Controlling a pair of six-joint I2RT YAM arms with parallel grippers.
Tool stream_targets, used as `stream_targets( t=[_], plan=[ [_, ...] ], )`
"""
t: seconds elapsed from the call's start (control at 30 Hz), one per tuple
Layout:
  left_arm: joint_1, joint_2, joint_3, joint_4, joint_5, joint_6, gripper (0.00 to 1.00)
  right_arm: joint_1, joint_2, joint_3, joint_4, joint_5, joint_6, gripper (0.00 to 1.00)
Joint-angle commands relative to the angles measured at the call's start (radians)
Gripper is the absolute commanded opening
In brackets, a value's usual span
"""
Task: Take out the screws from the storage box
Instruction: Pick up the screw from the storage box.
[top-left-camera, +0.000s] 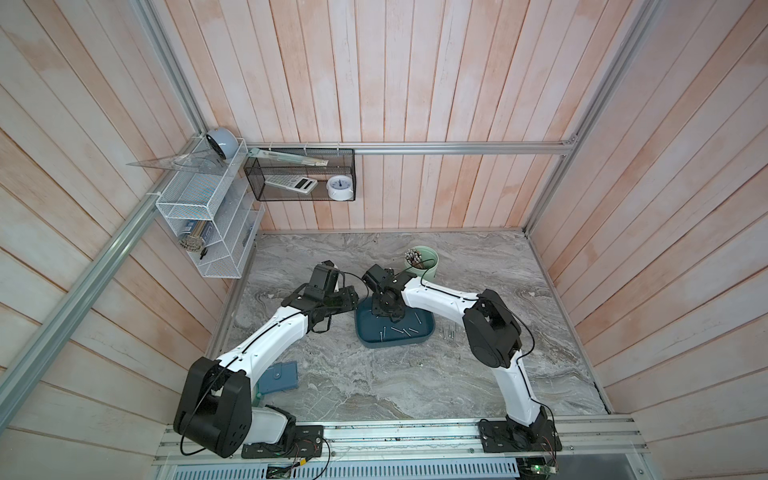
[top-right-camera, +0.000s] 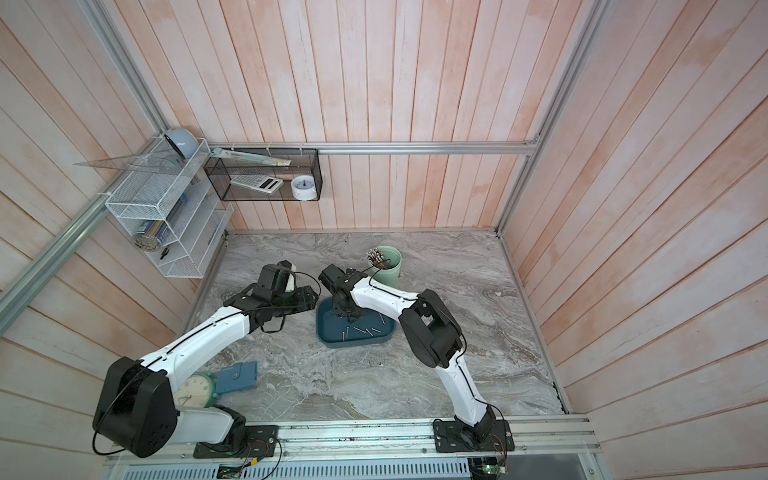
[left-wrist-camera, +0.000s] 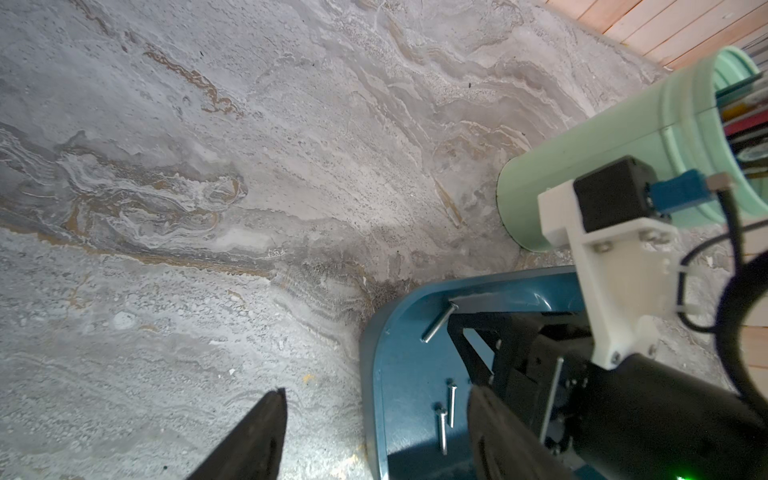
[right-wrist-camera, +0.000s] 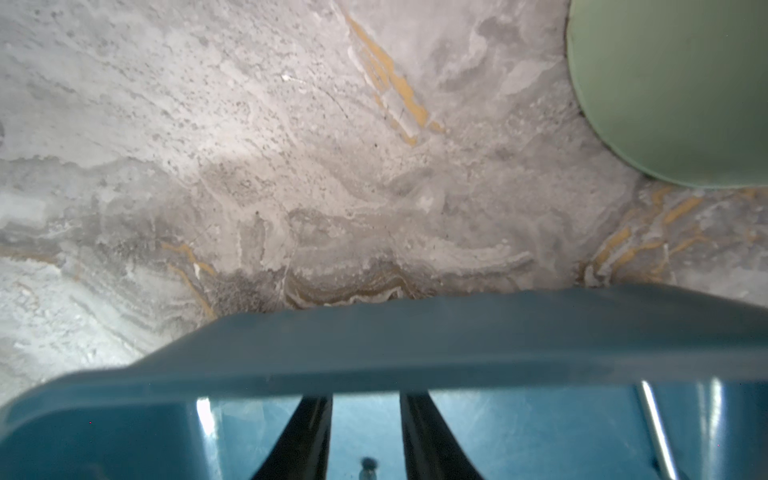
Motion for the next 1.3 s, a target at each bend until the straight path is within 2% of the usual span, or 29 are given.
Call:
stream_targets(
  t=[0.0,0.43,0.57,0.8,1.03,1.2,1.27],
  plan=[
    [0.001,-0.021,0.020,0.005,-0.014,0.010,0.74,0.009,0.048,0.049,-0.067,0.046,0.023,0.35],
    [0.001,-0.035,0.018,0.003,-0.034,0.014,0.74,0.020,0.113,0.098,-0.082,0.045,0.032,0.33],
    [0.000,-0.037,0.017,0.002,-0.039,0.013,0.74,0.021,0.128,0.091,-0.095,0.035,0.038,0.22],
    [0.000,-0.038,0.016,0.001,-0.040,0.011,0.74,0.021,0.124,0.059,-0.098,0.025,0.011,0.10],
    [0.000,-0.038,0.016,0.002,-0.041,0.012,0.74,0.009,0.128,0.041,-0.114,0.009,0.010,0.13],
    [0.000,-0.036,0.017,0.001,-0.044,0.014,0.74,-0.002,0.114,-0.002,-0.068,-0.042,0.010,0.01],
    [0.000,-0.038,0.017,0.002,-0.043,0.014,0.74,-0.004,0.099,-0.002,-0.071,-0.039,0.004,0.00]
  ],
)
